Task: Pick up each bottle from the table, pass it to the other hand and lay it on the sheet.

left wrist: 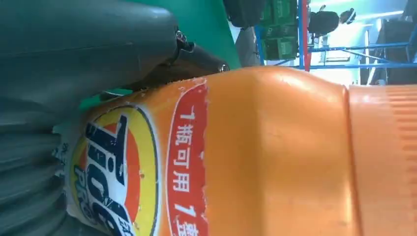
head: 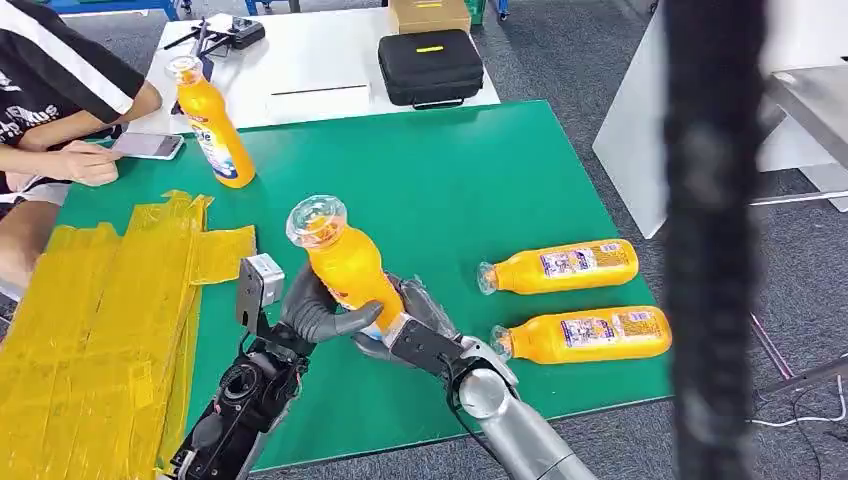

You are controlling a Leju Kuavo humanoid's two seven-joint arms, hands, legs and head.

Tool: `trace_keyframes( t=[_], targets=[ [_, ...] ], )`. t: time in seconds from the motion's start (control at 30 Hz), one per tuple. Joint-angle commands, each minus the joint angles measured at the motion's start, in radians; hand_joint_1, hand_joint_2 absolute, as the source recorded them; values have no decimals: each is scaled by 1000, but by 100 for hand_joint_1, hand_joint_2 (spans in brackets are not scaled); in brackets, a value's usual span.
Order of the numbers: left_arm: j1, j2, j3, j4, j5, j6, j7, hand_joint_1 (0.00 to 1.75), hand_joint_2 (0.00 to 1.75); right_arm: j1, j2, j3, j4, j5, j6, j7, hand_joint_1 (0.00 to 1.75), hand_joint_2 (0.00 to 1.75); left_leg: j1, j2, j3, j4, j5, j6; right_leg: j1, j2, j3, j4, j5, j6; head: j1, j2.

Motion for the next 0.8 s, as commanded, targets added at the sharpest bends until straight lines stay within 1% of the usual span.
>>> trace_keyframes(
  t=[0.03,0.07,0.1,0.13,0.17,0.2,0.23,0.27,0.3,0.33,0.37,0.4,0.43,0.47,0.5,0.53,0.6,0.63,0.67,0.73,0.77,0.8],
  targets=[
    [-43,-11,8,69,4,13,17,175,175,-17,4,97,5,13,14,-13,175,175,1,2,5,1,-3,-3,1,0,4,0,-2,0,0,0],
    [-40,-11,12,66,5,16,16,175,175,-14,4,95,2,16,8,-13,175,175,0,1,2,0,-1,-2,0,0,1,0,-1,0,0,0],
    [-39,-11,17,64,6,21,14,175,175,-11,4,93,-1,18,3,-13,175,175,1,2,6,1,-3,-3,1,0,6,1,-3,-1,0,0],
    [-39,-10,22,63,4,26,12,175,175,-9,2,91,-5,21,-4,-15,127,175,1,2,4,0,-2,-3,1,0,4,0,-2,0,0,0],
    [-38,-6,38,55,-4,46,6,175,175,-2,2,83,-19,30,-28,-17,3,175,1,3,7,1,-4,-4,1,0,6,1,-4,-1,0,0],
    [-39,-2,48,51,-9,56,5,175,175,2,0,78,-31,30,-34,-18,0,175,1,2,5,1,-3,-3,1,1,5,0,-2,-1,0,0],
    [-43,6,58,49,-9,58,5,175,175,2,-2,70,-40,26,-40,-17,0,175,1,2,4,0,-2,-3,1,0,3,0,-2,0,0,0],
    [-46,18,66,45,-31,71,4,175,175,12,-4,58,-62,26,-56,-16,0,175,2,4,9,2,-6,-5,2,1,9,2,-5,-1,0,0],
    [-50,29,81,39,-56,85,-6,175,175,17,-11,51,-80,26,-57,-16,0,175,1,2,4,1,-2,-3,1,0,4,0,-2,-1,0,0],
    [-58,43,99,32,-114,118,-17,175,175,24,-15,38,-99,29,-63,-15,0,175,1,2,6,2,-4,-4,1,0,5,1,-3,-1,0,0],
    [-62,53,118,24,-167,146,-23,175,175,33,-20,29,-119,32,-65,-16,0,175,1,2,2,1,-2,-3,1,0,2,0,-1,-1,0,0],
    [-65,63,139,17,-209,165,-27,175,175,43,-26,21,-145,35,-67,-15,0,175,1,2,4,1,-3,-3,1,1,3,1,-2,-1,0,0],
    [-66,61,159,13,-220,147,-23,175,175,47,-28,16,-154,39,-64,-13,0,175,1,3,6,2,-4,-4,1,1,5,2,-3,-1,0,0],
    [-81,87,156,13,-356,243,-30,175,175,53,-35,9,-175,36,-64,-12,0,175,2,4,7,2,-5,-5,2,2,6,2,-4,-1,0,0],
    [-97,109,162,19,-456,278,-29,175,175,59,-46,3,-197,37,-64,-10,0,175,1,2,3,1,-2,-3,1,1,2,1,-2,-1,0,0],
    [-101,105,210,21,-479,245,-38,175,175,64,-50,-9,-212,34,-63,-10,0,175,1,3,5,2,-4,-4,1,0,5,2,-3,-1,0,0],
    [-136,149,218,63,-652,312,-30,175,175,71,-67,-21,-246,27,-63,-11,0,175,1,4,4,1,-2,-3,1,2,3,1,-1,-1,0,0],
    [-148,151,253,88,-662,290,-52,175,175,78,-72,-31,-265,19,-56,-7,0,175,1,4,3,0,-2,-3,1,2,2,1,-1,-1,0,0],
    [-149,149,262,91,-666,286,-58,175,175,79,-72,-33,-267,19,-55,-7,0,175,2,5,4,1,-2,-4,2,2,2,1,-2,-1,-1,0],
    [-148,145,265,95,-669,285,-61,175,175,80,-71,-32,-266,19,-55,-7,0,175,1,3,5,1,-2,-4,1,-1,4,1,-3,-1,0,0],
    [-153,159,256,103,-706,298,-56,175,175,80,-73,-33,-269,19,-56,-7,0,175,1,2,3,0,-1,-3,1,0,2,0,-2,-1,0,0],
    [-164,180,259,126,-750,329,-47,175,175,84,-79,-36,-281,19,-58,-7,0,175,2,4,9,3,-5,-6,2,0,9,2,-6,-1,-1,0]
  ],
)
